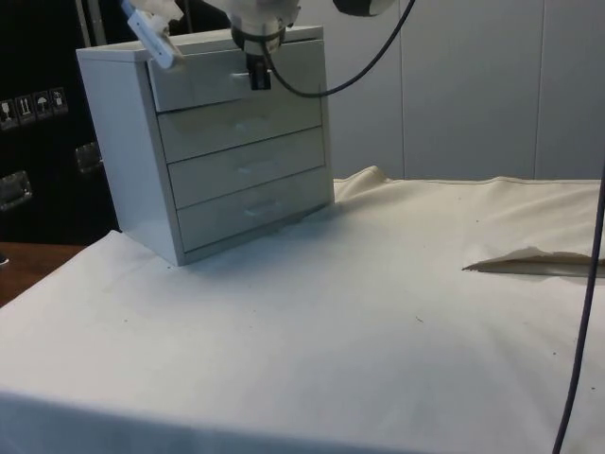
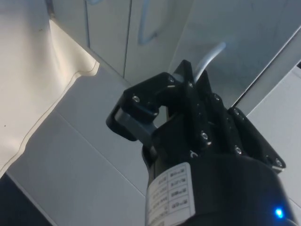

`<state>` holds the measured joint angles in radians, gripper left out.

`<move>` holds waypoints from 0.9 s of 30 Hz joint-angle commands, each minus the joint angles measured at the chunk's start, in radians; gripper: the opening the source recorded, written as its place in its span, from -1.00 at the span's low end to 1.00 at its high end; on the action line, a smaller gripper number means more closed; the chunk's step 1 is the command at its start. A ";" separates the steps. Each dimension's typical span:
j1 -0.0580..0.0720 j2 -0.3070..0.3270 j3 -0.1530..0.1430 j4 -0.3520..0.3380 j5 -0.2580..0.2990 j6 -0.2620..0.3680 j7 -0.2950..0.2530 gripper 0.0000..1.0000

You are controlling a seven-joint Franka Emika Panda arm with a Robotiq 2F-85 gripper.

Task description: Open the drawer, then close it.

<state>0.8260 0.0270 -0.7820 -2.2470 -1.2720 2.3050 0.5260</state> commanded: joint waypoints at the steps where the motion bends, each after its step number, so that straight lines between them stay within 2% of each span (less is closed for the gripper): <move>1: 0.007 -0.034 0.005 -0.028 -0.025 -0.018 0.025 -0.86; 4: 0.008 -0.049 0.014 -0.040 -0.030 -0.030 0.031 -0.86; 5: 0.001 -0.020 0.010 -0.015 -0.007 -0.014 0.008 -0.86; 6: 0.008 -0.054 0.017 -0.044 -0.032 -0.034 0.033 -0.86; 8: 0.010 -0.068 0.030 -0.056 -0.036 -0.050 0.042 -0.86; 14: 0.010 -0.097 0.062 -0.083 -0.041 -0.088 0.056 -0.86; 15: 0.003 -0.069 0.053 -0.060 -0.026 -0.071 0.038 -0.86; 16: 0.011 -0.102 0.067 -0.088 -0.041 -0.096 0.058 -0.86; 22: 0.010 -0.136 0.110 -0.121 -0.039 -0.146 0.068 -0.86; 23: 0.004 -0.123 0.110 -0.111 -0.028 -0.141 0.057 -0.86; 24: 0.009 -0.147 0.123 -0.131 -0.038 -0.161 0.071 -0.86; 27: 0.009 -0.162 0.140 -0.146 -0.037 -0.181 0.076 -0.86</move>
<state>0.8300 -0.1200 -0.6480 -2.3810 -1.3010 2.1360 0.5910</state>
